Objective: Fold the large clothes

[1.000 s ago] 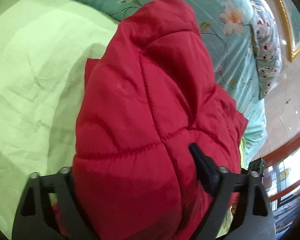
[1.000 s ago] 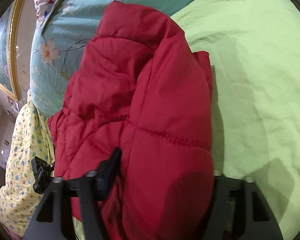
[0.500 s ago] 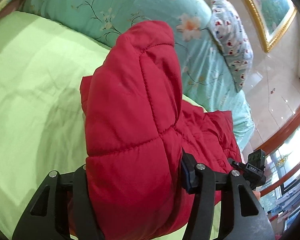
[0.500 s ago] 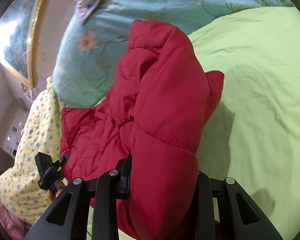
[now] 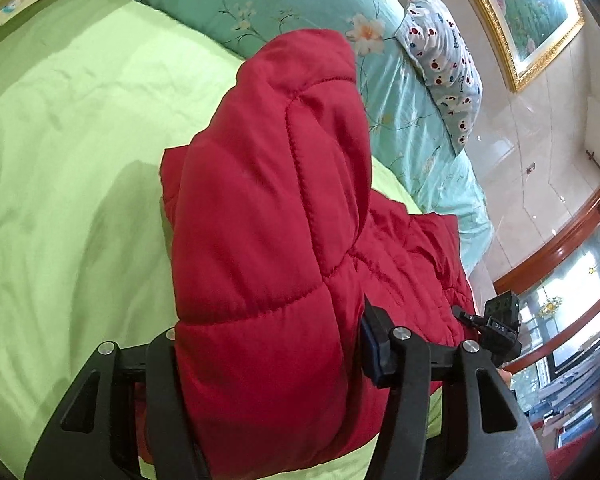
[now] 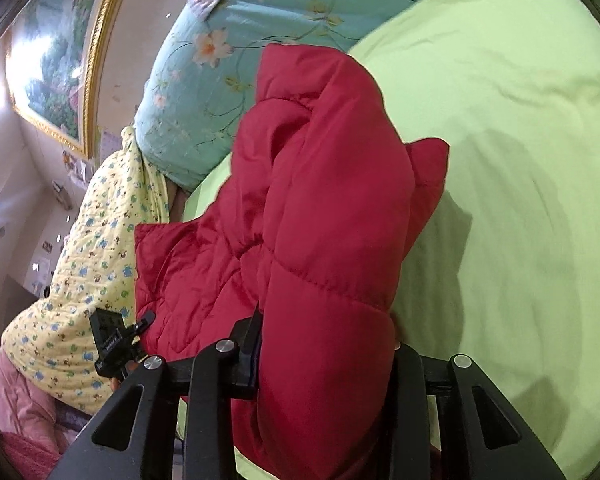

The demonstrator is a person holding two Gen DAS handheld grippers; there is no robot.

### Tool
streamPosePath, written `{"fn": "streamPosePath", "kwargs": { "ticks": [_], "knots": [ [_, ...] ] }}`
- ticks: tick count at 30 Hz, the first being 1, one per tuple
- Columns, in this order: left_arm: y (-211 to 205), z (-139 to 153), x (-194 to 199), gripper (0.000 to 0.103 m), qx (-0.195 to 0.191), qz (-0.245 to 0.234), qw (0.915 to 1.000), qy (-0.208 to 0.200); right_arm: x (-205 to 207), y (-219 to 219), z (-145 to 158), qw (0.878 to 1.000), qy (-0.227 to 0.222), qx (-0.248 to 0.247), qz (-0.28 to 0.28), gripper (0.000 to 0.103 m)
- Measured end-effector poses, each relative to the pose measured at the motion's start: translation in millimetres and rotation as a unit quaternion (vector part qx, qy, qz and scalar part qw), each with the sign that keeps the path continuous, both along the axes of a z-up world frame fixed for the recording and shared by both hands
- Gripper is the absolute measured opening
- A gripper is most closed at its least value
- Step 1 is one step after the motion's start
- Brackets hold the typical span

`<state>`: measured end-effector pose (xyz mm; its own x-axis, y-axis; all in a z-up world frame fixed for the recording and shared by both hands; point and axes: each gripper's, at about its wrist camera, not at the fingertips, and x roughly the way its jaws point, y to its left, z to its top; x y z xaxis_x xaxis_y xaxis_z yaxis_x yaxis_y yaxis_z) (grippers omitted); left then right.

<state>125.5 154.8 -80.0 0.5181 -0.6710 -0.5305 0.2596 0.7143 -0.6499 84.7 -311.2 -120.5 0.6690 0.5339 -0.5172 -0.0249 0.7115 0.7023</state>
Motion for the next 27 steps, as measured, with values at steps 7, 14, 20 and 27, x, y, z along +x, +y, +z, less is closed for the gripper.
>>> {"fn": "streamPosePath", "kwargs": {
  "ticks": [7,14,20,27],
  "knots": [
    [-22.6,-5.3,11.4,0.065,0.080,0.032,0.9963,-0.004,-3.6,-6.2,-19.1,0.999,0.000,0.005,-0.041,0.042],
    [-39.9,-9.0,22.7,0.078,0.127,0.063,0.9898,-0.008,-7.8,-1.5,-22.7,0.997,-0.001,-0.027,-0.072,0.049],
    [-38.3,-4.7,21.0,0.089,0.132,0.090,0.9871,-0.002,-20.0,-0.1,-18.8,0.993,-0.003,-0.064,-0.094,0.059],
    [-31.2,13.5,8.3,0.089,0.157,0.123,0.9796,-0.026,-25.8,-0.6,-17.5,0.991,-0.005,-0.087,-0.101,0.063]
  ]
}}
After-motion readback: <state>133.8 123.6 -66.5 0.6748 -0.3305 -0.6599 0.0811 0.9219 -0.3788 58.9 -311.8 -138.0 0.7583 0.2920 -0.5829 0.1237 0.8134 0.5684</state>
